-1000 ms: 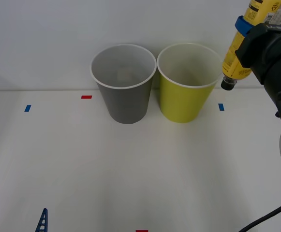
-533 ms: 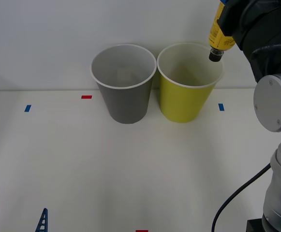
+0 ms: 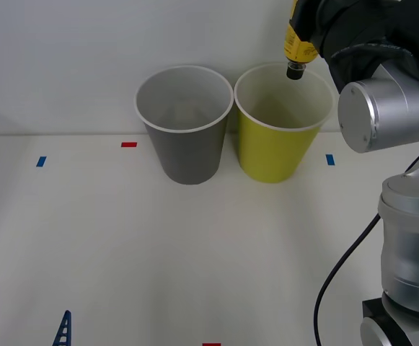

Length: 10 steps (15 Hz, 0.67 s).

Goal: Put cans in the gray bin and PET bottles in the light green bin.

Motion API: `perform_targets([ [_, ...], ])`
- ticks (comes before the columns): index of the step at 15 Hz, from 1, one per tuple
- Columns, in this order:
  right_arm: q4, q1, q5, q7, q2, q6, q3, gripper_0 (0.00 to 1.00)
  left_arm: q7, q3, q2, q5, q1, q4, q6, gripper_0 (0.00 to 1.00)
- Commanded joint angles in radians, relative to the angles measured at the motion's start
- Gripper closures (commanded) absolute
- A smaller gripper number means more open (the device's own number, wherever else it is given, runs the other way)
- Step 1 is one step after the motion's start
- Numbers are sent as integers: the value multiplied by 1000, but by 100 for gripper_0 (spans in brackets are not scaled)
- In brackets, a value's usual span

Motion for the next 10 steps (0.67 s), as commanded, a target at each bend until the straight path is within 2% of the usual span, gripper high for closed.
perform_targets([
  [1, 62, -2, 8, -19, -22, -58, 39, 100, 0, 0, 0, 0, 0, 0, 0, 0],
  [4, 123, -4, 8, -24, -34, -127, 47, 100, 0, 0, 0, 0, 0, 0, 0, 0],
  [8, 126, -4, 26, -21, -35, -130, 45, 100, 0, 0, 0, 0, 0, 0, 0, 0],
  [9, 126, -4, 26, -21, -35, -130, 44, 97, 0, 0, 0, 0, 0, 0, 0, 0],
  [10, 126, -4, 26, -21, -35, -130, 41, 70, 0, 0, 0, 0, 0, 0, 0, 0],
])
